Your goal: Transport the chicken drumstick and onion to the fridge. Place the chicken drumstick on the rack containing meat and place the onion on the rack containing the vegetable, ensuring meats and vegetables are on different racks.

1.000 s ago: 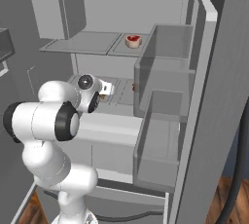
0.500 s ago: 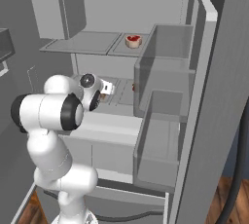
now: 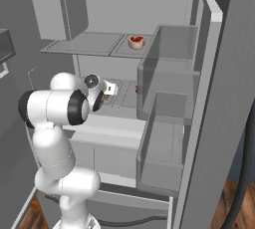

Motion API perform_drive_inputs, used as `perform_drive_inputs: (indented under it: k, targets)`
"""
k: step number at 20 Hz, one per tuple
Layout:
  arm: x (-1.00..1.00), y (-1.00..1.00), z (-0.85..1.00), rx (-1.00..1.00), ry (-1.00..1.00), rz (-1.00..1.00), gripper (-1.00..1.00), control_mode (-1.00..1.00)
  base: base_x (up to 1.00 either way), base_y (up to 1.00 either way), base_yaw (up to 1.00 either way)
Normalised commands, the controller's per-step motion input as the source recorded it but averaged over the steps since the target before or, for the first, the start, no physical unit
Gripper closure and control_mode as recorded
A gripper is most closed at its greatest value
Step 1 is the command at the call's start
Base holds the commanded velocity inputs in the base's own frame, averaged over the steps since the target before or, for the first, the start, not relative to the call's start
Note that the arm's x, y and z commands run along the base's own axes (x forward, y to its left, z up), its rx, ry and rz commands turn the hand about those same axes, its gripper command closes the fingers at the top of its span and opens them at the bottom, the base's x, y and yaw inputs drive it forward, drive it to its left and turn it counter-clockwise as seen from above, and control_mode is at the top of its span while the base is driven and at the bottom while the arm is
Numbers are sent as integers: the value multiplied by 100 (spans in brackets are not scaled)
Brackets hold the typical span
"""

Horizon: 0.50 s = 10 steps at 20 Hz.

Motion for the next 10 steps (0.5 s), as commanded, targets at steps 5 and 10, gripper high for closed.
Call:
perform_drive_inputs:
  k: [5, 10]
  targets:
    - [28, 3, -21, 0, 0, 0, 100, -100, 0, 0, 0]
    - [8, 15, -29, 0, 0, 0, -100, -100, 0, 0, 0]
